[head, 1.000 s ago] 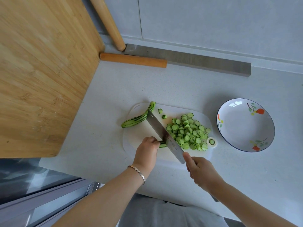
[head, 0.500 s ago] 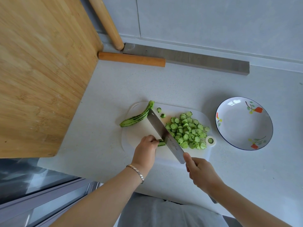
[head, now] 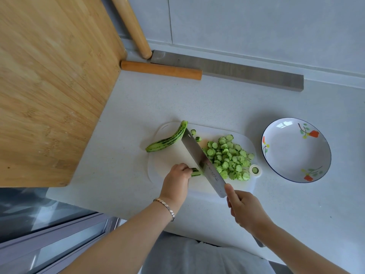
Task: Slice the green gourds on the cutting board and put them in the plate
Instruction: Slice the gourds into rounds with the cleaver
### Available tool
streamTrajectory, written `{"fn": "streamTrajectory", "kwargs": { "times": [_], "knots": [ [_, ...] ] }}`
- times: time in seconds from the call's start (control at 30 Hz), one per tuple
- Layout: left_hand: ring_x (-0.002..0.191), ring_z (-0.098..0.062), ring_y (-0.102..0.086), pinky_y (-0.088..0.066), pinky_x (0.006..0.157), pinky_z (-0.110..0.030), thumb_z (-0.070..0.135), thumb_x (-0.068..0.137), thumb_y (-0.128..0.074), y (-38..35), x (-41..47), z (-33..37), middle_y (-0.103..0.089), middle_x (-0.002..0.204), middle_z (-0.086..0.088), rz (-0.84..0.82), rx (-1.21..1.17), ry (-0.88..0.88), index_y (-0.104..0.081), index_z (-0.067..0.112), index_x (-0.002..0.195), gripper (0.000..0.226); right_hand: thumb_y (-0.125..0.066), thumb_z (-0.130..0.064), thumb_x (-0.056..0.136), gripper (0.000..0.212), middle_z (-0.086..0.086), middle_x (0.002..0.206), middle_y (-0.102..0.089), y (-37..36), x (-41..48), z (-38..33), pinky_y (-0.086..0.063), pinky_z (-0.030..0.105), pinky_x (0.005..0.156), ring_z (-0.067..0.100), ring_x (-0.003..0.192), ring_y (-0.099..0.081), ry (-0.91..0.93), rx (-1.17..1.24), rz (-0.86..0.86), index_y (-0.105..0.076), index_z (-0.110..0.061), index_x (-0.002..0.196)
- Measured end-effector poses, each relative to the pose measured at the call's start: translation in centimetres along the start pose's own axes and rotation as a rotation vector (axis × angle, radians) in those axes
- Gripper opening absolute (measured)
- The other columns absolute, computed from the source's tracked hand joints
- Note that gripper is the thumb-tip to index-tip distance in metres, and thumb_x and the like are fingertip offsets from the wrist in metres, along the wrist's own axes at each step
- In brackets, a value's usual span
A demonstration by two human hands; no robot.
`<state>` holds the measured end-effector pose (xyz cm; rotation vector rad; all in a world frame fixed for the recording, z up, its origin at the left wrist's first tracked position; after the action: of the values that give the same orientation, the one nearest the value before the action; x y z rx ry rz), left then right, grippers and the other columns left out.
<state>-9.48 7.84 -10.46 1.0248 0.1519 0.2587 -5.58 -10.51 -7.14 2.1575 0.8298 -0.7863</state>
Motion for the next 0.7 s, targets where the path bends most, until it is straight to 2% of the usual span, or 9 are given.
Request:
{"fn": "streamTrajectory", "kwargs": {
  "times": [0.53,0.63,0.7],
  "knots": [
    [0.058,-0.023,-0.057,-0.048,0.036,-0.027,-0.016,0.047,-0.080,-0.1,-0.2,0.0,-0.060,0.064,-0.005,0.016,-0.008,-0.006,-0.064,0.003,0.055,0.025,-0.034,-0.060,0.088,0.053,0.006,0.060,-0.037,-1.1,0.9,-0.3,-0.030,0.029,0.056,0.019,0.054,-0.031,0.001,-0.084,-0.026,-0.039,-0.011,0.068],
    [0.065,-0.020,-0.055,-0.049,0.038,-0.027,-0.018,0.048,-0.077,-0.4,-0.5,-0.4,-0.061,0.068,-0.006,0.001,-0.017,0.001,-0.065,0.002,0.058,0.024,-0.036,-0.059,0.090,0.052,0.003,0.057,-0.033,-1.6,1.3,0.1,-0.028,0.029,0.057,0.017,0.051,-0.027,-0.013,-0.065,-0.020,-0.036,-0.012,0.067],
    [0.066,-0.024,-0.059,-0.051,0.041,-0.028,-0.020,0.051,-0.075,-0.3,-0.6,-0.5,-0.063,0.072,-0.008,0.007,-0.029,-0.006,-0.069,0.000,0.065,0.025,-0.036,-0.059,0.090,0.052,0.004,0.058,-0.032,-1.9,1.4,0.2,-0.026,0.029,0.057,0.016,0.050,-0.026,-0.011,-0.056,-0.015,-0.036,-0.012,0.067]
  ]
}}
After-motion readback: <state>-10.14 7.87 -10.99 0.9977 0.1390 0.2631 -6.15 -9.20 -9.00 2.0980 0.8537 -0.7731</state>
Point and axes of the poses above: each hand's wrist, its own x-axis towards the middle knuckle, its own y-axis out of the back of the hand, z = x × y, the point moved 5 cm from there along x, towards the middle knuckle
